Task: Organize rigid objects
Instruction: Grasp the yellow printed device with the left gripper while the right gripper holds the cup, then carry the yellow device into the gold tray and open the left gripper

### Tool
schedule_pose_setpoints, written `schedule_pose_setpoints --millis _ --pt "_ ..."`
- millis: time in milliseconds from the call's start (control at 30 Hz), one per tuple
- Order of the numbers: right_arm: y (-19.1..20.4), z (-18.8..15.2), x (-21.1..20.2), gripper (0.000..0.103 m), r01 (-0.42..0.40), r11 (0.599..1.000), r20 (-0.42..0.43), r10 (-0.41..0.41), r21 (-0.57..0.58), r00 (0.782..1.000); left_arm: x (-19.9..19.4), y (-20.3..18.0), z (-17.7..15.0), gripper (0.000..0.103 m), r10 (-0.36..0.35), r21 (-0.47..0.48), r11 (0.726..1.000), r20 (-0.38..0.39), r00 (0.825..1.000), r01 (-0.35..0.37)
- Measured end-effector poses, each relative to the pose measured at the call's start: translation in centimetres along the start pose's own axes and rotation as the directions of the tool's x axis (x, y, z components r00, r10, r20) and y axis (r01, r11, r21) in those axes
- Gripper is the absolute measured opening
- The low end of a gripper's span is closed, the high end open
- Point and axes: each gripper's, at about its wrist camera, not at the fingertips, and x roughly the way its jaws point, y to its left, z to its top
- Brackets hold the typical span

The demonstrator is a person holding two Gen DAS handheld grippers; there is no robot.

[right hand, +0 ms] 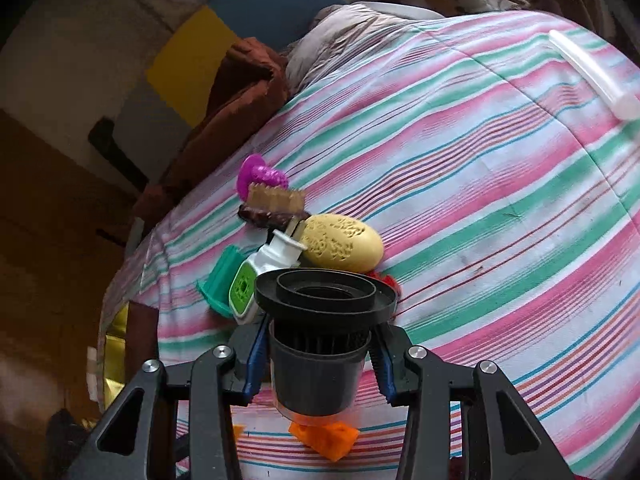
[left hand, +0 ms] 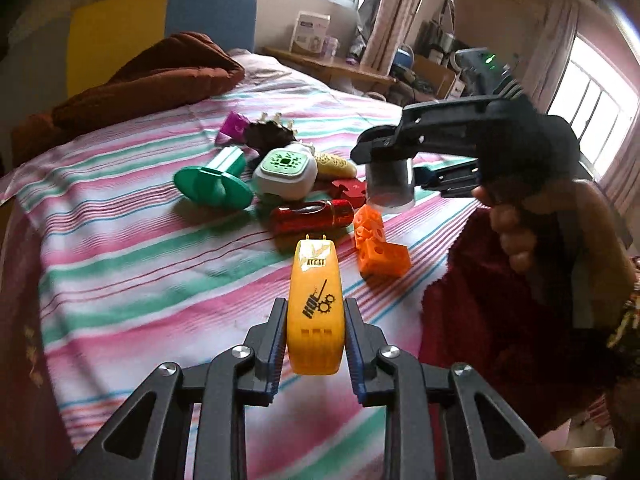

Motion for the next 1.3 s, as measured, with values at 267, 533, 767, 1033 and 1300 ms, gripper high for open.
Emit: schedule_pose_setpoints --millis 267,533,767,1033,1300 --pt "1.3 -0.5 0.0 0.045 0.003 0.997 -0.001 -0.003 -0.075 1.000 -5.2 1.5 -0.9 0.026 0.017 -0.059 0.998 0.098 0.995 -0.012" --pt "1.9 -0.5 -0.3 0.045 -0.014 0.994 0.019 0.017 -0.111 1.000 -9.8 6.1 -2.2 0.026 0.153 -0.146 0.981 0.148 0.977 -0.132" --pt "3.4 -0.9 -0.2 0.045 -0.028 0.983 0.017 0.031 -0.181 0.999 -11.9 12.8 -3.7 0.026 0.261 -0.285 0.933 0.112 0.959 -0.220" --pt "3.9 -1.0 0.1 0.045 -0.022 0.980 0.014 0.026 -0.199 1.000 -13.8 20.9 -4.4 0.026 0.364 -0.429 0.846 0.027 0.931 -0.318" --pt "4.2 -1.2 0.0 0.045 -0.025 0.977 0.022 0.031 -0.213 0.999 -14.1 28.7 -3.8 0.026 0.445 -0.495 0.755 -0.096 0.891 -0.430"
